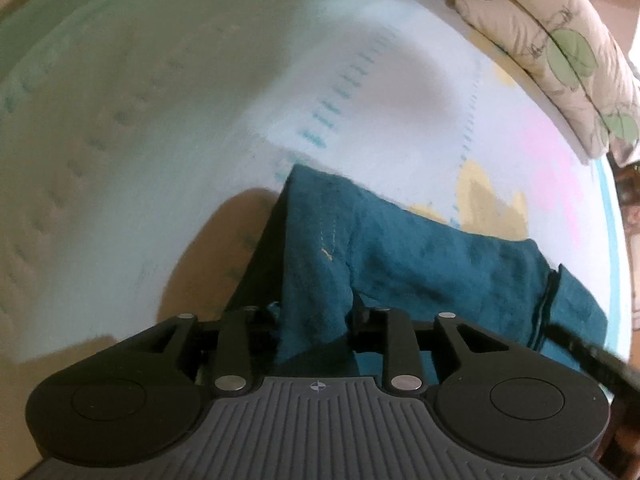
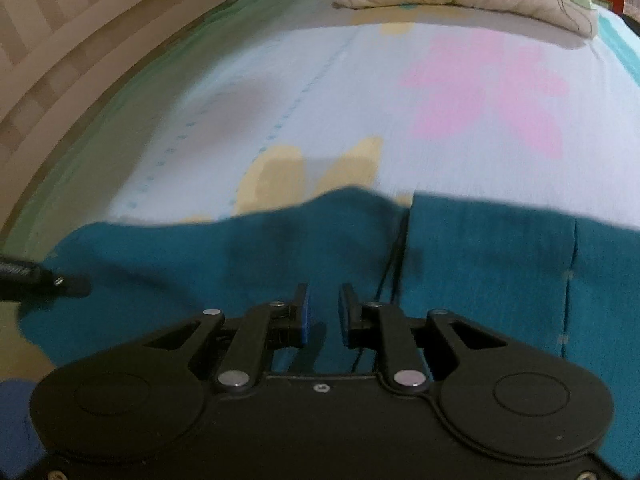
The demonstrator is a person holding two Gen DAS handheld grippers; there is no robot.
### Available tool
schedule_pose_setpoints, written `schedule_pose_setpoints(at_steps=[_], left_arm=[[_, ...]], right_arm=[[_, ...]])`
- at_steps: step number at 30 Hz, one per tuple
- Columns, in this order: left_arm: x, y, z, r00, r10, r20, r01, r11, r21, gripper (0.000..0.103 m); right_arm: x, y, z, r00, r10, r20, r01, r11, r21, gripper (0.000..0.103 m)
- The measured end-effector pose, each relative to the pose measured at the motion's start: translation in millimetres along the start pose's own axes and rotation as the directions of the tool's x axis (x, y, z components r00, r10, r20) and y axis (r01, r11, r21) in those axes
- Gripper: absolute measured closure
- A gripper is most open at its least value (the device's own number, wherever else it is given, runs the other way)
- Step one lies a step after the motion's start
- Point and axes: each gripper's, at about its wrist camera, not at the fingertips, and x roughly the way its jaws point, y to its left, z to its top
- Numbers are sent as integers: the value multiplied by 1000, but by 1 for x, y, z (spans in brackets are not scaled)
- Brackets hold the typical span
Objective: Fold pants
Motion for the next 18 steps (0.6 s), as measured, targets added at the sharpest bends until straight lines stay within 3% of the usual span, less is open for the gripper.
schedule_pose_setpoints(at_steps=[5, 8, 13, 18], left_arm=[[-6, 9, 2, 1000, 3, 16, -3, 1000, -5, 71], [-10, 11, 1, 1000, -6, 19, 6, 1000, 11, 61], [-12, 20, -3, 999, 14, -34, -12, 997, 72, 53], [-19, 37, -14, 997, -33, -69, 36, 999, 36, 42]], right_arm=[[-10, 30, -13, 999, 39, -3, -40, 993, -109, 75], [-11, 34, -16, 998, 68, -19, -70, 992, -101, 75], [-15, 30, -18, 996, 87, -35, -90, 993, -73, 75], [-17, 28, -21, 995, 90, -40, -93, 993, -73, 75]])
